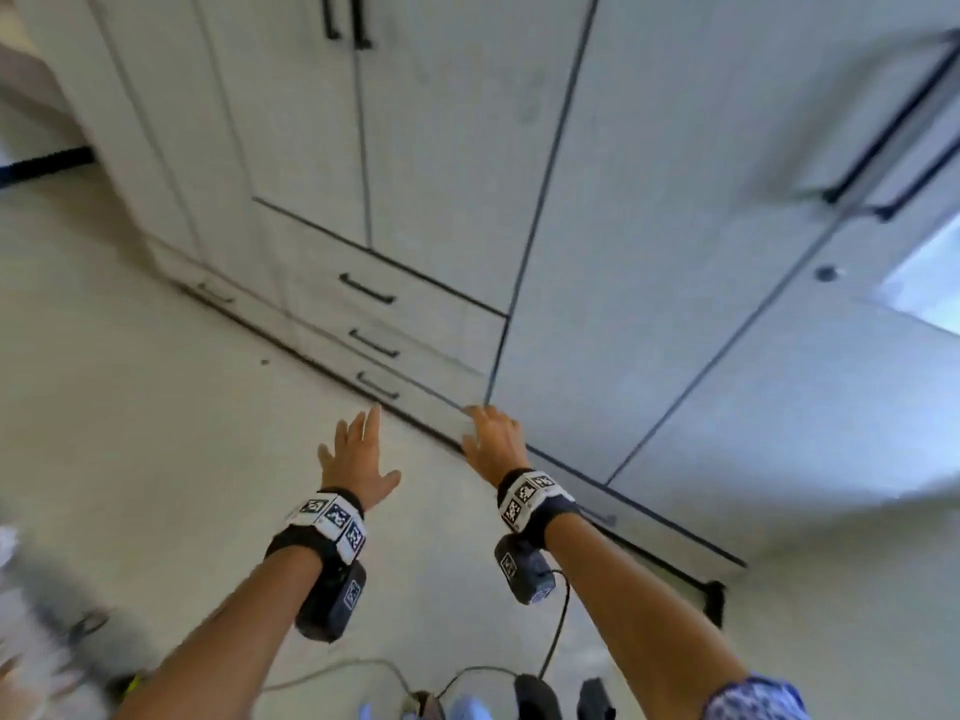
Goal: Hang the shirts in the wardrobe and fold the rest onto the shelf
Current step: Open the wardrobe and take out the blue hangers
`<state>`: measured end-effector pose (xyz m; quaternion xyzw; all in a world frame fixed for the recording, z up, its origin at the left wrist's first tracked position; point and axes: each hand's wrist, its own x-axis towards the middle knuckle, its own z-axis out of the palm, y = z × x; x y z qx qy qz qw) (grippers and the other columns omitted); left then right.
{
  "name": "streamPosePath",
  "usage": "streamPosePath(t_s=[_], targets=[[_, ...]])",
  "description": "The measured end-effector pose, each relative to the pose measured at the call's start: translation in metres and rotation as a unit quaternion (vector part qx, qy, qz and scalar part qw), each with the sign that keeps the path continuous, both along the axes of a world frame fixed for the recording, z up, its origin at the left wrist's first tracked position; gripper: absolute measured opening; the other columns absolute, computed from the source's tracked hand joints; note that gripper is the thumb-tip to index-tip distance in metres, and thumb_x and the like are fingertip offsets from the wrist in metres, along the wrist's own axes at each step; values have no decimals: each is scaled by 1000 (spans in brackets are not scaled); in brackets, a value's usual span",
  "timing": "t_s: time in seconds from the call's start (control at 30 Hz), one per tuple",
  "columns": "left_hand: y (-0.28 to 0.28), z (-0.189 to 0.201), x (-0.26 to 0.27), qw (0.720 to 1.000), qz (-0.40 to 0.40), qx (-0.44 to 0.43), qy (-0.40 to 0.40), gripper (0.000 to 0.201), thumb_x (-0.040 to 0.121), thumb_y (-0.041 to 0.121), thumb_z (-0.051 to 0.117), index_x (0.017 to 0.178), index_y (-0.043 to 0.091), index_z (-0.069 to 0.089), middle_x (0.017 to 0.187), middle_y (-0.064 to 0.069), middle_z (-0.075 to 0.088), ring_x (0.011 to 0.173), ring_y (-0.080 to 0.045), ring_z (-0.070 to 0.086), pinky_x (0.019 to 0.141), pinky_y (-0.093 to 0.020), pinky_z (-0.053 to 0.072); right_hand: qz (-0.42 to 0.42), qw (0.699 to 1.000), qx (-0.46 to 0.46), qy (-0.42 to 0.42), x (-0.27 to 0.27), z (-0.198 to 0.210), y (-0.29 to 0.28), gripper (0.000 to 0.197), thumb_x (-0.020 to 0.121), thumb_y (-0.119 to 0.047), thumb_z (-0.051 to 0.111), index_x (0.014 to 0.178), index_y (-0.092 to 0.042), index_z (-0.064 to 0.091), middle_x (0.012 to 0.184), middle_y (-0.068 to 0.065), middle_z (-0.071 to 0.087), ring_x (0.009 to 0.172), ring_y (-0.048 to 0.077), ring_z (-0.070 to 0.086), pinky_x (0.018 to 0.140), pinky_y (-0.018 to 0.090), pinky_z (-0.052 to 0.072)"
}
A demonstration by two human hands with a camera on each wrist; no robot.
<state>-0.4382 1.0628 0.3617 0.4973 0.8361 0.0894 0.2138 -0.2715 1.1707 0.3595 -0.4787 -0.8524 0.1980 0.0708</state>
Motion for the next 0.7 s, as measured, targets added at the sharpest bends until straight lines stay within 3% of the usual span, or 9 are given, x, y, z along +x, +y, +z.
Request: streamPosePath(t_s=[0.23, 0.43, 0.57, 0.7], targets=[[133, 73, 49, 983, -162, 88, 4, 96, 82, 31, 66, 150, 21, -2, 156, -7, 12, 144, -30, 7, 112, -55, 18, -219, 969, 86, 71, 99, 85, 75, 42, 93, -20, 51, 134, -12, 46, 131, 11, 51, 121, 28, 47, 98, 34, 32], [218, 158, 110, 935, -314, 165, 15, 94, 84, 36, 62, 150, 20, -5, 157, -6, 10, 144, -27, 7, 114, -50, 17, -394, 889, 200, 123, 201, 202, 119, 43, 91, -19, 56, 130, -3, 49, 126, 18, 55, 117, 34, 51, 97, 39, 39], [265, 213, 156, 905, -373, 204, 4, 93, 85, 38, 61, 150, 21, -4, 157, -6, 9, 145, -27, 7, 115, -47, 17, -435, 856, 260, 103, 254, 282, 141, 46, 94, -22, 52, 135, -4, 43, 132, 17, 51, 121, 32, 46, 97, 37, 36], [306, 257, 209, 871, -411, 263, -60, 87, 85, 33, 63, 150, 14, 8, 155, -9, 18, 142, -27, 18, 114, -39, 23, -428, 851, 276, 125, 273, 311, 167, 51, 94, -24, 53, 138, -3, 39, 137, 17, 47, 127, 31, 42, 103, 38, 34]])
